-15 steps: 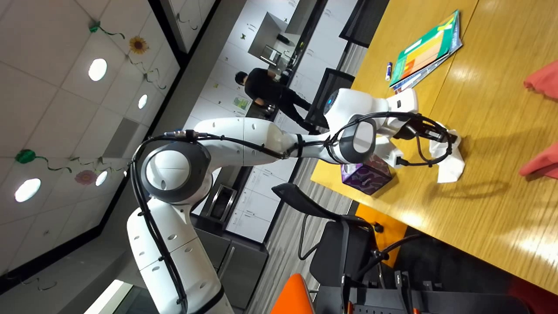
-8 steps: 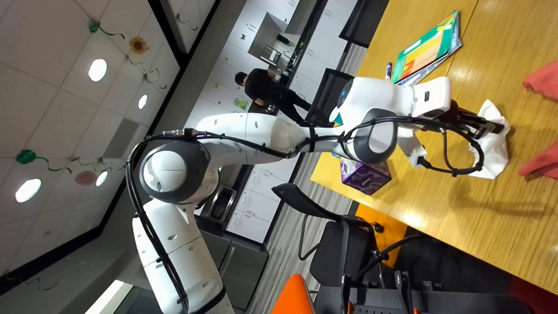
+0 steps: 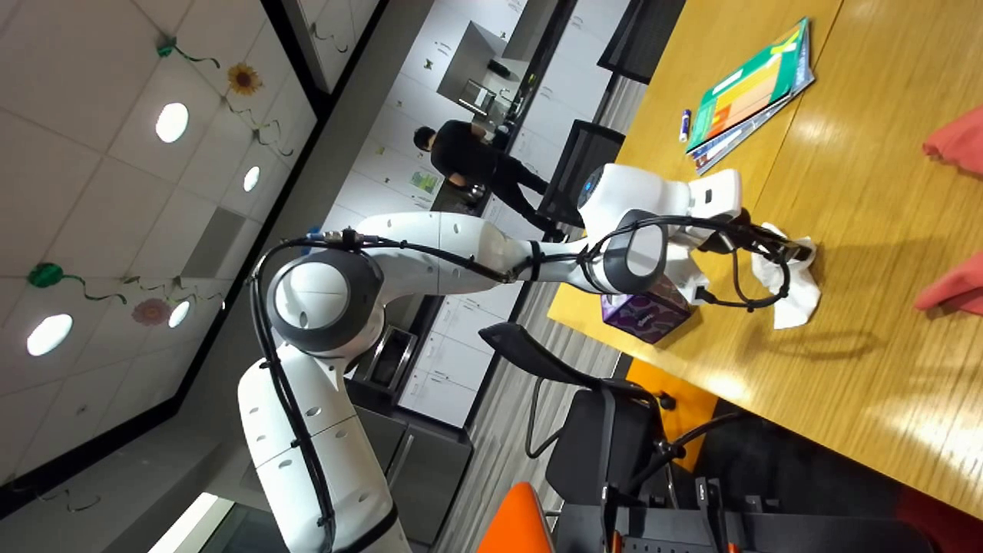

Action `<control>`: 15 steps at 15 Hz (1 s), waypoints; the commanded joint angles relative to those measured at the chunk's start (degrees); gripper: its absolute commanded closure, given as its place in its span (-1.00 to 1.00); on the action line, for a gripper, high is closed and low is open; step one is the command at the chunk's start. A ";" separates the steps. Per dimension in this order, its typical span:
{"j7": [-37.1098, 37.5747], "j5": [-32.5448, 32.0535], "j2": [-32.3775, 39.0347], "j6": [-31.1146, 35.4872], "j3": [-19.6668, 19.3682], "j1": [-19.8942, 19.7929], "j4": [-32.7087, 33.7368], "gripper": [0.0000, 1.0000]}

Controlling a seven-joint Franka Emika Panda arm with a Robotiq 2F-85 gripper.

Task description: Take a tissue out of the tissue box and use it to wipe the table

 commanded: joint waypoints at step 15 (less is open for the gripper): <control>-2.55 0.58 -1.80 -1.01 -1.04 -1.99 0.47 0.99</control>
